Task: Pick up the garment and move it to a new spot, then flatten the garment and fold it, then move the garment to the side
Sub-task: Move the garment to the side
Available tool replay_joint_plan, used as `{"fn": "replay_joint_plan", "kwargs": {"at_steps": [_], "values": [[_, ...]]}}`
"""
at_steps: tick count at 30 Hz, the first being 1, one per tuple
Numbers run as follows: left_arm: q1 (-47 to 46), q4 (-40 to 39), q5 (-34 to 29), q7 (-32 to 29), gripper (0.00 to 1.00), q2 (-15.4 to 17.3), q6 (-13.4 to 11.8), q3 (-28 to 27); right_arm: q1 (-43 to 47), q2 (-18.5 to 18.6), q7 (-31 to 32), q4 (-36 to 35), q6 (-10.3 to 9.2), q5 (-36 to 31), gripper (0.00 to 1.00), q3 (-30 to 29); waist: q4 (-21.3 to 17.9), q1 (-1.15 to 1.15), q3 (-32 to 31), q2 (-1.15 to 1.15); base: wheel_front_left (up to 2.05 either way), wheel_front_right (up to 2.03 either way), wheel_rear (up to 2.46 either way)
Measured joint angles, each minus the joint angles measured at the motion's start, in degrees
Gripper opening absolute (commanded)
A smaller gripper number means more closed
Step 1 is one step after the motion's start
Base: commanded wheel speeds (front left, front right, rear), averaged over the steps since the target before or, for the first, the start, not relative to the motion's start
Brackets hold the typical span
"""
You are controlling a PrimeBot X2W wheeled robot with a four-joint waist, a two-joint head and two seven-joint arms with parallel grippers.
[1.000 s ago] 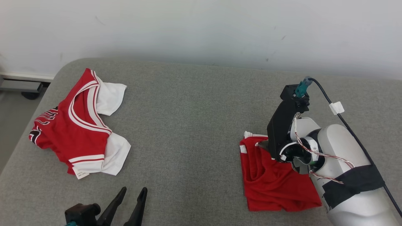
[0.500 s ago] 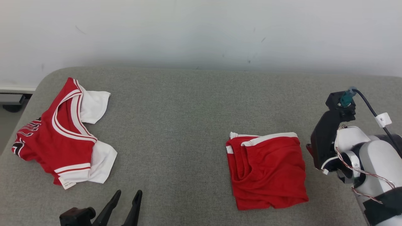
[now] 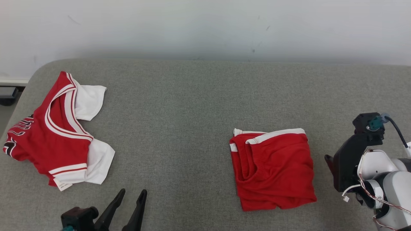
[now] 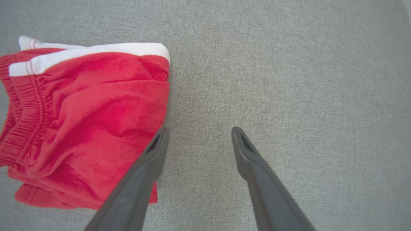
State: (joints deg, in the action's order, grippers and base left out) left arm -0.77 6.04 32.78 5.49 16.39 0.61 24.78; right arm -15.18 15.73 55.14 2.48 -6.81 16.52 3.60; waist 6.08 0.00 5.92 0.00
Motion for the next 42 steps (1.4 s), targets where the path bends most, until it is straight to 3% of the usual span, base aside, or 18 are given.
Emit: {"fn": "replay_joint_plan", "kwargs": {"at_steps": [14,32,33,34,35,36,37,38,42], "values": [[-1.99,-0.25,-0.08,-1.27,1.00,0.10,0.49,0.38,2.99,-4.34,-9.00,1.97,-0.25,0.12,1.00,-0.88,1.23,0.00,2.08,0.00,0.00,0.00,0.00],[-3.43,0.08,-0.31,-2.52,1.00,0.03,1.44,1.67,1.00,-8.88,-14.40,12.79,-0.26,3.15,1.00,-3.14,4.11,0.00,2.67,0.00,0.00,0.00,0.00],[-3.44,0.08,-0.31,-2.53,1.00,0.03,1.44,1.72,0.54,-8.94,-14.40,13.24,-0.26,3.20,0.95,-3.59,4.26,-0.01,2.70,0.00,0.00,0.00,0.00],[-3.46,0.08,-0.31,-2.54,1.00,0.02,1.45,1.78,0.26,-8.96,-14.41,13.65,-0.26,3.46,0.84,-4.03,4.40,-0.01,2.73,0.00,0.00,0.00,0.00],[-3.46,0.09,-0.31,-2.54,1.00,0.02,1.43,1.74,-0.13,-8.94,-14.41,14.32,-0.26,3.56,0.49,-4.14,4.53,-0.01,2.79,0.00,0.00,0.00,0.00],[-3.45,0.10,-0.31,-2.54,1.00,0.04,1.43,1.67,-0.60,-8.94,-14.41,14.72,-0.26,3.57,0.29,-4.24,4.61,-0.01,2.82,0.00,0.00,0.00,0.00],[-3.45,0.10,-0.31,-2.53,1.00,0.04,1.43,1.64,-1.00,-8.95,-14.49,14.99,-0.26,3.66,0.29,-4.43,4.66,-0.01,2.85,0.00,0.00,0.00,0.00],[-3.45,0.10,-0.31,-2.53,1.00,0.04,1.43,1.62,-1.41,-8.95,-14.49,15.40,-0.26,3.75,0.00,-4.65,4.69,-0.01,2.86,0.00,0.00,0.00,0.00],[-3.44,0.10,-0.30,-2.53,1.00,0.08,1.42,1.48,-2.93,-8.73,-14.48,17.04,-0.26,3.98,0.00,-5.44,4.80,-0.01,2.98,0.00,0.00,0.00,0.00]]}}
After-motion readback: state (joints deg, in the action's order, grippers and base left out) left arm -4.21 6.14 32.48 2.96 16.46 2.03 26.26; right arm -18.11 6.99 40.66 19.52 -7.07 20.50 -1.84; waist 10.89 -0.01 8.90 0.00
